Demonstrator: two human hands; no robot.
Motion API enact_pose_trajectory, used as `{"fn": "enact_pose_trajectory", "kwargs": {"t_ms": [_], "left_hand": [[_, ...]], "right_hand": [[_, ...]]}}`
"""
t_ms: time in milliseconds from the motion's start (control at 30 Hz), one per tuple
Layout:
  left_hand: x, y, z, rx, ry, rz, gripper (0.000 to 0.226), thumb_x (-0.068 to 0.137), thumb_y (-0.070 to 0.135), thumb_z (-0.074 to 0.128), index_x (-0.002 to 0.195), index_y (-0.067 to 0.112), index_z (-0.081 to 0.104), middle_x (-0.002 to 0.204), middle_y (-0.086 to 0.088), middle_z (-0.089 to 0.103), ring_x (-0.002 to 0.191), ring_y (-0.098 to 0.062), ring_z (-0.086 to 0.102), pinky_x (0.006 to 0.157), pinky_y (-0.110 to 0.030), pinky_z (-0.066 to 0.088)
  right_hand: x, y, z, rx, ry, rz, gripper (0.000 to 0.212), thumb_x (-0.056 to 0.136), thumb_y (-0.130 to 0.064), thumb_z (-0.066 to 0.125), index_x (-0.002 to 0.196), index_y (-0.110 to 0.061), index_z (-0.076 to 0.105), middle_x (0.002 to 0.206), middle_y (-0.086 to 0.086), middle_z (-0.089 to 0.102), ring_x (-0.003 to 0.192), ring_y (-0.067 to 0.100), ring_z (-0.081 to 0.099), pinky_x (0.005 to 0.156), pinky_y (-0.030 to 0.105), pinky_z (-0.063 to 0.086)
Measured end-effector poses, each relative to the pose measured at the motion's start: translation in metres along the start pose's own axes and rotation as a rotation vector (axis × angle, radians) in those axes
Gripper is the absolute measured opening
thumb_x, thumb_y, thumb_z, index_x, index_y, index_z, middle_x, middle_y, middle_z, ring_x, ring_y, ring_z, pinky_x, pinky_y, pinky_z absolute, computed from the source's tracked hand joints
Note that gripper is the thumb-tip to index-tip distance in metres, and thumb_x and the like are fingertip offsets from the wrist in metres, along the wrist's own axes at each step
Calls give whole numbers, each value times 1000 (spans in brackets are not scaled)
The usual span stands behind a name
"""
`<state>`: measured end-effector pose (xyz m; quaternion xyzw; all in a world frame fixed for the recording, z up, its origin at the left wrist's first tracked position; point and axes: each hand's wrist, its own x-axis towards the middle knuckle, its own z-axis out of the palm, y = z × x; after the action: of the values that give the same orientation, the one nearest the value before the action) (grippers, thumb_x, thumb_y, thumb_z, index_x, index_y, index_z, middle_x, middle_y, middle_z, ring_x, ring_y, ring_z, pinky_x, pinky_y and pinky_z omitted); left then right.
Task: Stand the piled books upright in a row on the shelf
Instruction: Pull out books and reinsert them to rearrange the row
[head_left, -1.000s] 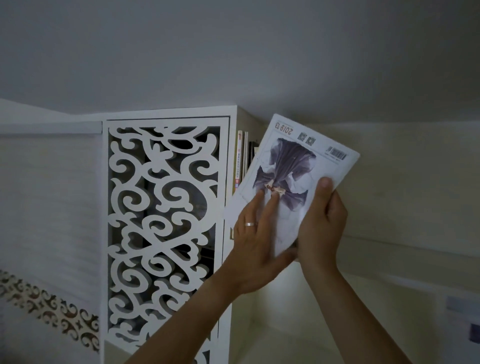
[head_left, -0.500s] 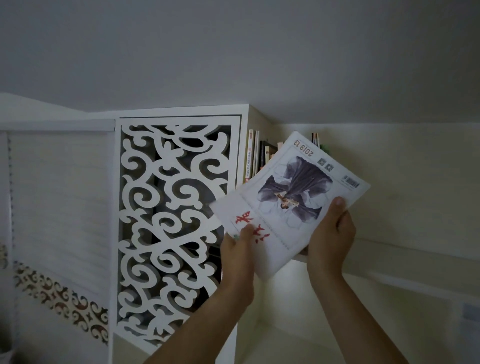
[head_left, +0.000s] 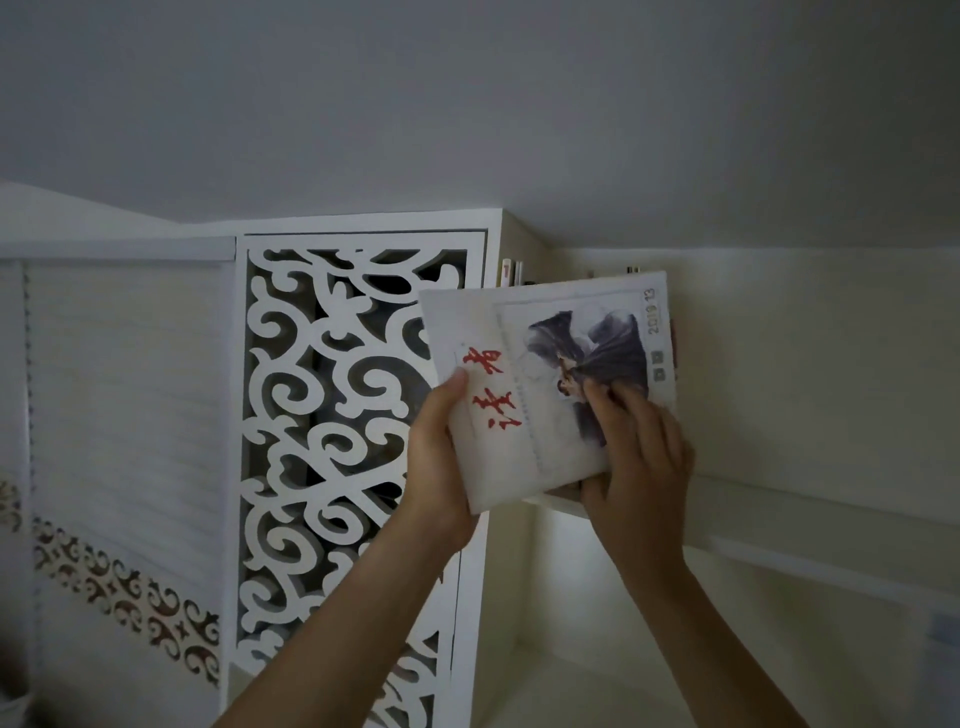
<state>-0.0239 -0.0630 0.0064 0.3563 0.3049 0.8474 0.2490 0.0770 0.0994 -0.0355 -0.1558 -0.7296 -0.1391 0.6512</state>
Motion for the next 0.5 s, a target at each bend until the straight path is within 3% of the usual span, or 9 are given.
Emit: {"fn": "enact_pose_trajectory", "kwargs": {"t_ms": [100, 133, 200, 267, 333, 367, 433, 500], "left_hand": [[-3, -3, -1, -8, -307, 73, 75, 98, 70, 27, 127, 18, 72, 130, -15, 68, 127, -32, 60, 105, -46, 49], [-4, -7, 2, 96, -355, 153, 68, 99, 65, 29, 131, 21, 70, 135, -14, 65, 133, -31, 55, 111, -46, 44], [-7, -11, 7, 399, -404, 331, 48, 97, 31, 43, 142, 32, 61, 146, -2, 57, 142, -19, 47, 114, -40, 43], [-10, -22, 7, 689, -489, 468, 82, 84, 5, 48, 161, 26, 31, 164, 0, 31, 156, -14, 25, 124, -36, 33], [-8, -34, 3, 796, -586, 456, 96, 82, 4, 50, 165, 18, 4, 172, -4, 11, 161, -18, 10, 129, -34, 21], [-7, -39, 4, 785, -578, 407, 97, 84, 10, 50, 166, 19, -1, 172, -9, 11, 160, -25, 12, 130, -41, 20], [-3, -43, 7, 672, -444, 319, 90, 89, 34, 54, 165, 33, 7, 170, -8, 25, 156, -28, 26, 127, -54, 27], [0, -43, 11, 617, -316, 336, 83, 94, 56, 57, 163, 42, 12, 170, 6, 25, 157, -16, 26, 128, -45, 29]], "right_hand": [[4, -5, 1, 4, 65, 45, 55, 91, -16, 58, 146, -15, 56, 133, 12, 60, 119, 35, 54, 99, 56, 50], [9, -10, 0, 24, 92, 61, 50, 95, -20, 58, 144, -12, 57, 128, 14, 62, 117, 35, 56, 97, 55, 52], [19, -22, -6, 100, 104, 85, 47, 104, -36, 47, 140, -8, 61, 121, 15, 65, 111, 32, 61, 95, 46, 55], [28, -37, -14, 203, 100, 101, 51, 108, -43, 36, 136, -9, 61, 114, 13, 67, 102, 28, 65, 88, 37, 55], [31, -48, -17, 295, 87, 81, 39, 107, -37, 42, 130, -10, 58, 106, 12, 67, 90, 24, 67, 77, 37, 59], [32, -51, -19, 337, 54, 61, 35, 104, -34, 47, 130, -12, 57, 106, 11, 67, 90, 23, 68, 76, 36, 60], [36, -52, -22, 485, -102, 81, 37, 100, -29, 53, 135, -18, 53, 118, 10, 66, 104, 22, 67, 86, 38, 58], [39, -49, -28, 601, -329, 154, 48, 95, -15, 64, 140, -20, 50, 131, 10, 60, 118, 23, 60, 98, 44, 54]]}}
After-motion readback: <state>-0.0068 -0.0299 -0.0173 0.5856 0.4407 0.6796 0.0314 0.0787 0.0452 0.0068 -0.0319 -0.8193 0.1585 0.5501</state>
